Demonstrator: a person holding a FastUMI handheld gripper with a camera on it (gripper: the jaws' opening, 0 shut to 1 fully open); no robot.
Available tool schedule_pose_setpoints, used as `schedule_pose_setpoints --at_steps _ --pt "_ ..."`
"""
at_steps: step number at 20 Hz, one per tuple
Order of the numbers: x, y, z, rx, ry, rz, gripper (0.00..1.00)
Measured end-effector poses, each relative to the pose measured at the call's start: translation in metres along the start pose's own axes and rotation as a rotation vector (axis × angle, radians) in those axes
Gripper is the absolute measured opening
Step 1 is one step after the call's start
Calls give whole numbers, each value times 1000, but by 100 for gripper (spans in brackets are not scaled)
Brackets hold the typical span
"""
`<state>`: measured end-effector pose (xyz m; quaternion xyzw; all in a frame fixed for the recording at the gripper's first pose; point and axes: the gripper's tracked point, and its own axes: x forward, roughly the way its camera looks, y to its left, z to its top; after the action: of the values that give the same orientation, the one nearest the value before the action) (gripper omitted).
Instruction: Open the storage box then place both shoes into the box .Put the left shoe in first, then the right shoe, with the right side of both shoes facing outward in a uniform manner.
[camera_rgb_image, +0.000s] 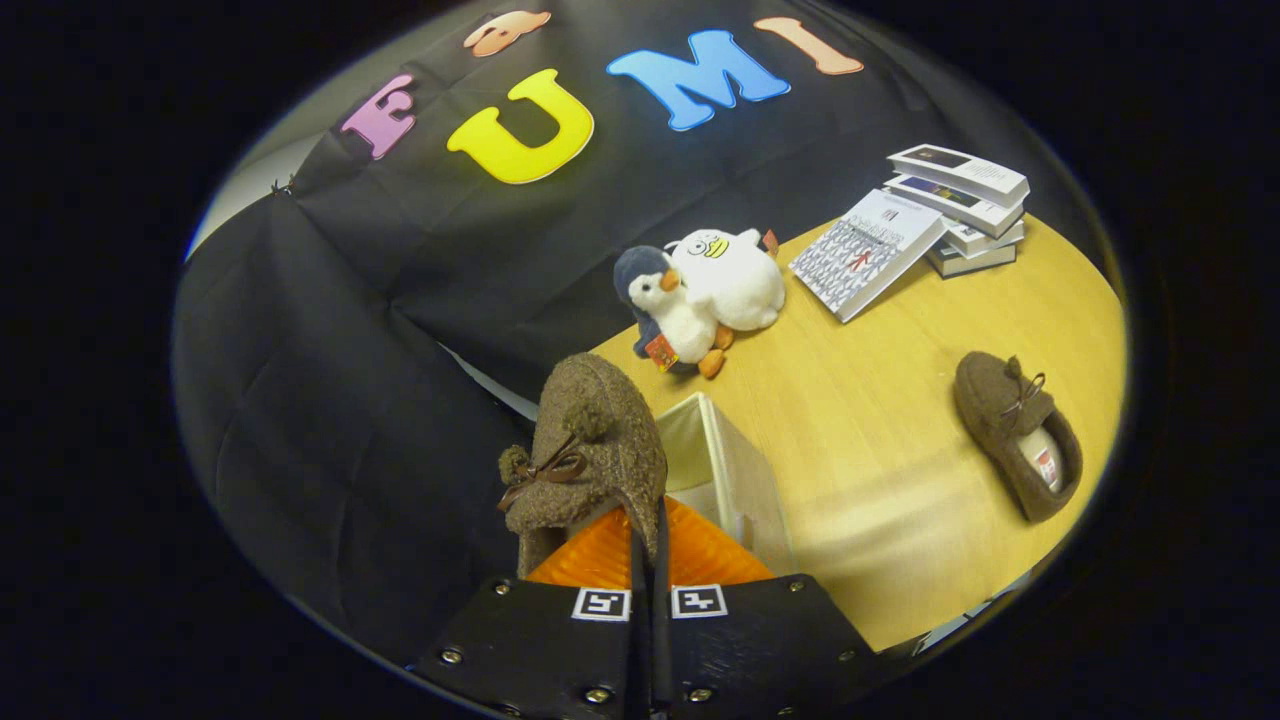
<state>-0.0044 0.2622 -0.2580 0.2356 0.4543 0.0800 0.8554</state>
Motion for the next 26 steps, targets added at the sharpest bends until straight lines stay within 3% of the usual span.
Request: schedule_pose_setpoints --at_steps 13,16,17,20,26 --pt "68 15 -72 17 86 -48 1" --pt "72 25 -83 -8 113 -4 4" --pt "71 33 -83 -16 124 40 9" --pt "64 38 -79 -113 118 74 97" --pt "7 25 -26 -281 -12 114 99"
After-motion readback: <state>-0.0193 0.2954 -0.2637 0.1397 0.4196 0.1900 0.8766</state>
